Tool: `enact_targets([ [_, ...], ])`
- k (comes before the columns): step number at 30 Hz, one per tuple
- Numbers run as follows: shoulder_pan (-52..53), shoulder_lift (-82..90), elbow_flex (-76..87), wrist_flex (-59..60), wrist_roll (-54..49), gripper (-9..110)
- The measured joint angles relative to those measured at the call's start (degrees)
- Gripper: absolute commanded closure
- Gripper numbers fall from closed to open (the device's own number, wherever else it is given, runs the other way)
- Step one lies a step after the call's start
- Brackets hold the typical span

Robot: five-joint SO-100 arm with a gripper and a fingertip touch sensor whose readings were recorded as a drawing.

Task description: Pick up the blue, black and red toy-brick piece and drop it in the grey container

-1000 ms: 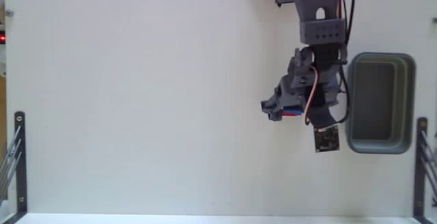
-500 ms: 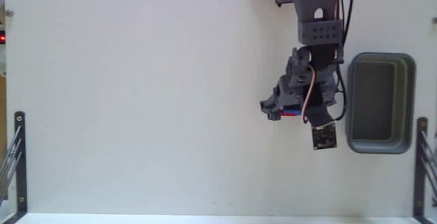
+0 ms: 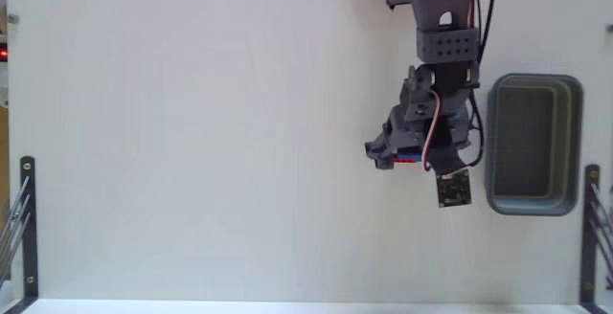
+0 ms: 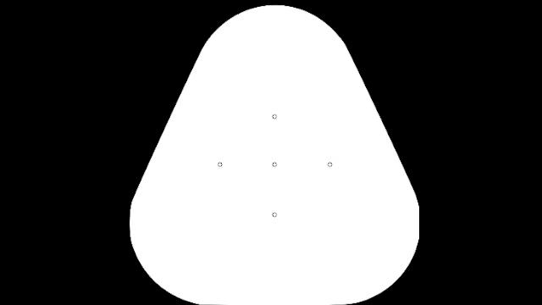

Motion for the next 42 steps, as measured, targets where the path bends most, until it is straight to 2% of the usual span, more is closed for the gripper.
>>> enact_targets([
  [19, 0.09, -0.79, 1.85, -3.25, 0.09, -9],
  [42, 0.09, -0.79, 1.85, -3.25, 0.09, -2],
])
